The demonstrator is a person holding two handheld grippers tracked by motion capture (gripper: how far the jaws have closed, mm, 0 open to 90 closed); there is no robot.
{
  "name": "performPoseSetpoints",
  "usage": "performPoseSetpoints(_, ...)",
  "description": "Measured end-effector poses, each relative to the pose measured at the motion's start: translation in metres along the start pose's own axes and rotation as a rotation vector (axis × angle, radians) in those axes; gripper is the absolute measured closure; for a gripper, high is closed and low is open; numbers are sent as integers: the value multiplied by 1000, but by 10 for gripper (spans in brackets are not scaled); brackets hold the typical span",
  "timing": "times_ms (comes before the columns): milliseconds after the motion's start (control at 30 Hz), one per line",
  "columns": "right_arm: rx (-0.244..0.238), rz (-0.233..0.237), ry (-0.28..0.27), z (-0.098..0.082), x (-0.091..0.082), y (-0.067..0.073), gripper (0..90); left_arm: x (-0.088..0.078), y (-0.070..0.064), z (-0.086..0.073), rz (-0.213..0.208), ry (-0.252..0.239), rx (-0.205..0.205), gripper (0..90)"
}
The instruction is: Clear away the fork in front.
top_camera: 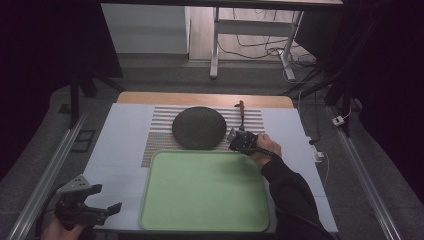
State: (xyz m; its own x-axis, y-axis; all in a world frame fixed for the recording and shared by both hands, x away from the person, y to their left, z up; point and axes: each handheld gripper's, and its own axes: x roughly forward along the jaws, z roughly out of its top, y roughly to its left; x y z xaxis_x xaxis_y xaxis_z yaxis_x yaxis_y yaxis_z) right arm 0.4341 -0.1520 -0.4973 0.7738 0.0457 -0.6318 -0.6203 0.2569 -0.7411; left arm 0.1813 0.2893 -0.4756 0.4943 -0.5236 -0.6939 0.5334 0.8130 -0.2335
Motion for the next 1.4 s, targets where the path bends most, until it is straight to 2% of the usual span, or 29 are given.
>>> performPoseSetpoints(33, 0, 0, 0, 0, 0, 0, 900, 0, 0, 0, 0, 0, 1, 0)
performPoseSetpoints(100, 42, 1, -15, -3, -9, -2, 900, 0, 0, 0, 1, 1, 5, 0)
performPoseSetpoints(167, 53, 0, -20, -4, -12, -3, 900, 0, -1, 0, 4, 1, 12, 0)
performPoseSetpoints(300, 92, 25, -53, -9, -23, -6, 900, 0, -4, 0, 9, 0, 30, 0)
performPoseSetpoints(400, 134, 53, -81, -12, -31, -10, 900, -1, -4, 0, 8, -5, 35, 0)
performPoseSetpoints(433, 174, 58, -97, -14, -36, -10, 900, -1, -4, 0, 5, -6, 35, 0)
performPoseSetpoints(533, 222, 85, -139, -18, -46, -15, 900, -1, -5, 0, -1, -11, 36, 0)
performPoseSetpoints(767, 353, 171, -236, -28, -69, -20, 900, -2, -4, 0, -20, -18, 27, 0)
performPoseSetpoints(833, 361, 183, -245, -29, -72, -20, 900, -2, -4, 0, -25, -17, 26, 0)
performPoseSetpoints(967, 414, 221, -299, -36, -86, -21, 900, -1, -5, 1, -42, -16, 31, 0)
performPoseSetpoints(1167, 497, 303, -393, -47, -108, -21, 900, 2, -4, 4, -96, -28, 40, 0)
performPoseSetpoints(1300, 541, 365, -450, -55, -119, -19, 900, 5, -6, 8, -110, -25, 73, 0)
performPoseSetpoints(1400, 572, 422, -491, -61, -124, -17, 900, 9, -8, 12, -139, -23, 93, 0)
